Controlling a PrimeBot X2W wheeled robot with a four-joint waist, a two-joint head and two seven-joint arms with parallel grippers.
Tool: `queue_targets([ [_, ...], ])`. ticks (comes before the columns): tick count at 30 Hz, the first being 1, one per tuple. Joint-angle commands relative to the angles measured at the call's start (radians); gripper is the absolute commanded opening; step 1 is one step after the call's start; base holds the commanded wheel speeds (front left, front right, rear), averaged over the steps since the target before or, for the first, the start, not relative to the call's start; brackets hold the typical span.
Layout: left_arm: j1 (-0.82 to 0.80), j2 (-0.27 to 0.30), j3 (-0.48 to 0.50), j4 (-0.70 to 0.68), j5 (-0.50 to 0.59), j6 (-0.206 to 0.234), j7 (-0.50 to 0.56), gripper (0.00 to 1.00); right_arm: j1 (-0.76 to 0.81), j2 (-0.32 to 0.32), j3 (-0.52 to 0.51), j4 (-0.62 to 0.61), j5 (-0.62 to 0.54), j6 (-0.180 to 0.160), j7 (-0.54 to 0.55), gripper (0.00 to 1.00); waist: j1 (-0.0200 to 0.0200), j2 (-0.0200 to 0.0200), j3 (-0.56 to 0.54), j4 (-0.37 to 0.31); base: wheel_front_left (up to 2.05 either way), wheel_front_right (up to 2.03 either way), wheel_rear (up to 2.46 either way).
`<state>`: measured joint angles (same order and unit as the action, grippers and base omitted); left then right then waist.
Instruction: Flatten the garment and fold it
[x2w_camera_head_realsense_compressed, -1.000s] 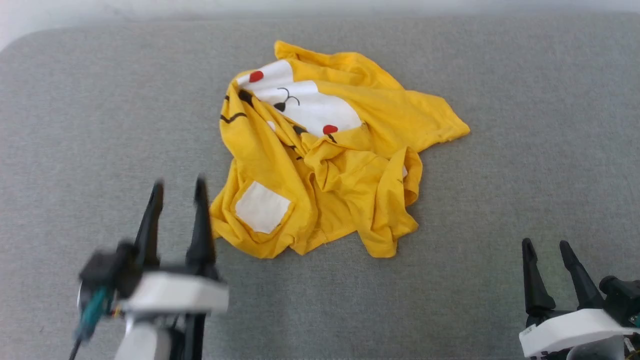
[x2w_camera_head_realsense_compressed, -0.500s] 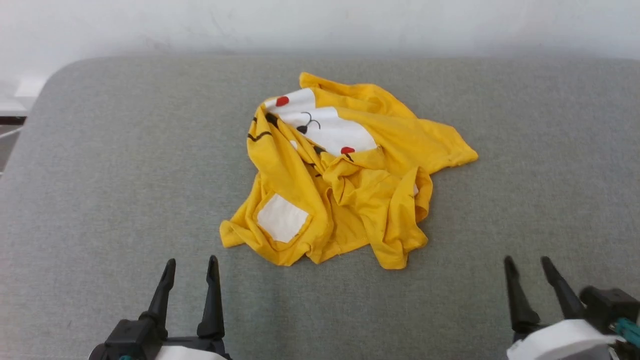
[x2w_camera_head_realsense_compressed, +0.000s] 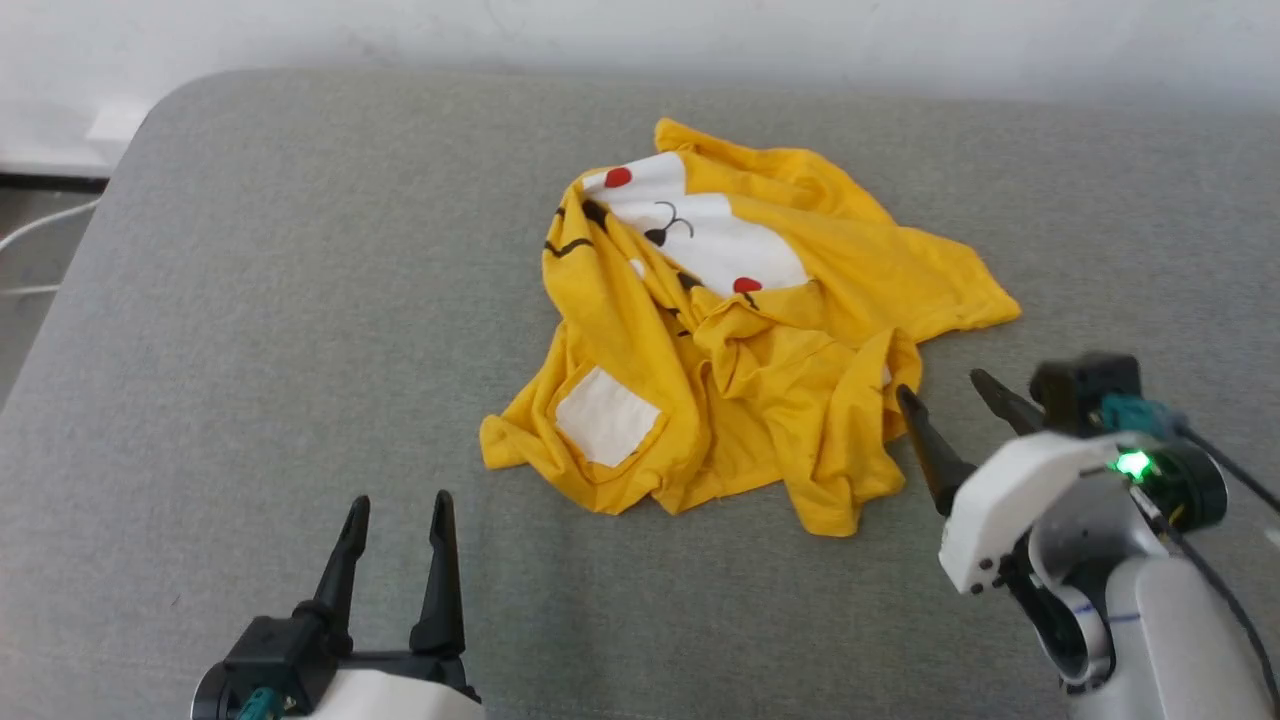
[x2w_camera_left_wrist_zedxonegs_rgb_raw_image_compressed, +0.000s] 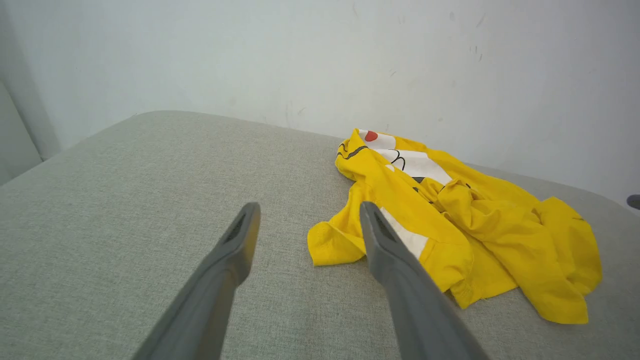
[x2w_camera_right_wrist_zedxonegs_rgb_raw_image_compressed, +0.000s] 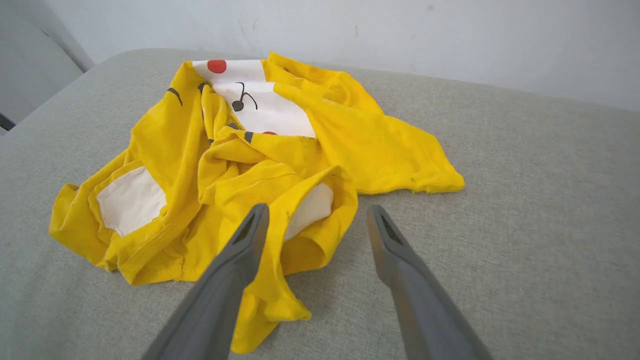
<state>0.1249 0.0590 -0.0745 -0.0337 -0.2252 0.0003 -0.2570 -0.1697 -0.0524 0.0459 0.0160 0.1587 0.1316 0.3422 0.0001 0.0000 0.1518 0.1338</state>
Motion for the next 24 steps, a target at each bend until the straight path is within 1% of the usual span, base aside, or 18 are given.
queue_targets([
  [1, -0.020, -0.005, -0.001, 0.007, 0.005, -0.009, -0.005, 1.00, -0.032, -0.006, 0.009, 0.009, 0.004, -0.001, 0.042, 1.00, -0.0001, 0.0000, 0.023, 0.026, 0.00, 0.00, 0.00],
  [6, -0.036, -0.007, -0.004, 0.023, 0.002, -0.011, -0.005, 1.00, -0.081, -0.025, 0.044, 0.053, 0.030, -0.001, 0.149, 1.00, -0.0001, 0.0000, 0.031, 0.050, 0.00, 0.00, 0.00],
  [8, -0.040, -0.008, -0.008, 0.029, 0.000, -0.012, -0.005, 1.00, -0.090, -0.022, 0.035, 0.086, 0.040, -0.001, 0.175, 1.00, -0.0001, 0.0000, 0.032, 0.059, 0.00, 0.00, 0.00],
  [12, -0.053, -0.008, -0.018, 0.042, -0.005, -0.015, -0.005, 1.00, -0.108, -0.019, 0.027, 0.160, 0.034, -0.001, 0.184, 1.00, -0.0001, 0.0000, 0.031, 0.077, 0.00, 0.00, 0.00],
  [13, -0.056, -0.008, -0.020, 0.044, -0.006, -0.015, -0.005, 1.00, -0.113, -0.018, 0.028, 0.176, 0.031, -0.001, 0.178, 0.80, -0.0001, 0.0000, 0.030, 0.080, 0.00, 0.00, 0.00],
  [14, -0.059, -0.008, -0.021, 0.046, -0.007, -0.014, -0.005, 1.00, -0.118, -0.016, 0.029, 0.191, 0.029, -0.001, 0.172, 0.37, -0.0001, 0.0000, 0.029, 0.082, 0.00, 0.00, 0.00],
  [15, -0.061, -0.008, -0.022, 0.048, -0.008, -0.013, -0.005, 1.00, -0.124, -0.014, 0.032, 0.203, 0.028, -0.001, 0.165, 0.00, -0.0001, 0.0000, 0.028, 0.083, 0.00, 0.00, 0.00],
  [18, -0.063, -0.009, -0.021, 0.050, -0.010, -0.008, -0.005, 1.00, -0.140, -0.010, 0.041, 0.222, 0.034, -0.001, 0.144, 0.00, -0.0001, 0.0000, 0.023, 0.079, 0.00, 0.00, 0.00],
  [21, -0.058, -0.009, -0.018, 0.050, -0.010, -0.004, -0.005, 1.00, -0.157, -0.008, 0.048, 0.216, 0.043, -0.001, 0.128, 0.00, -0.0001, 0.0000, 0.015, 0.062, 0.00, 0.00, 0.00],
  [24, -0.054, -0.009, -0.017, 0.049, -0.013, 0.000, -0.005, 1.00, -0.172, -0.015, 0.026, 0.192, 0.059, -0.001, 0.130, 0.00, -0.0001, 0.0000, 0.007, 0.040, 0.00, 0.00, 0.00],
])
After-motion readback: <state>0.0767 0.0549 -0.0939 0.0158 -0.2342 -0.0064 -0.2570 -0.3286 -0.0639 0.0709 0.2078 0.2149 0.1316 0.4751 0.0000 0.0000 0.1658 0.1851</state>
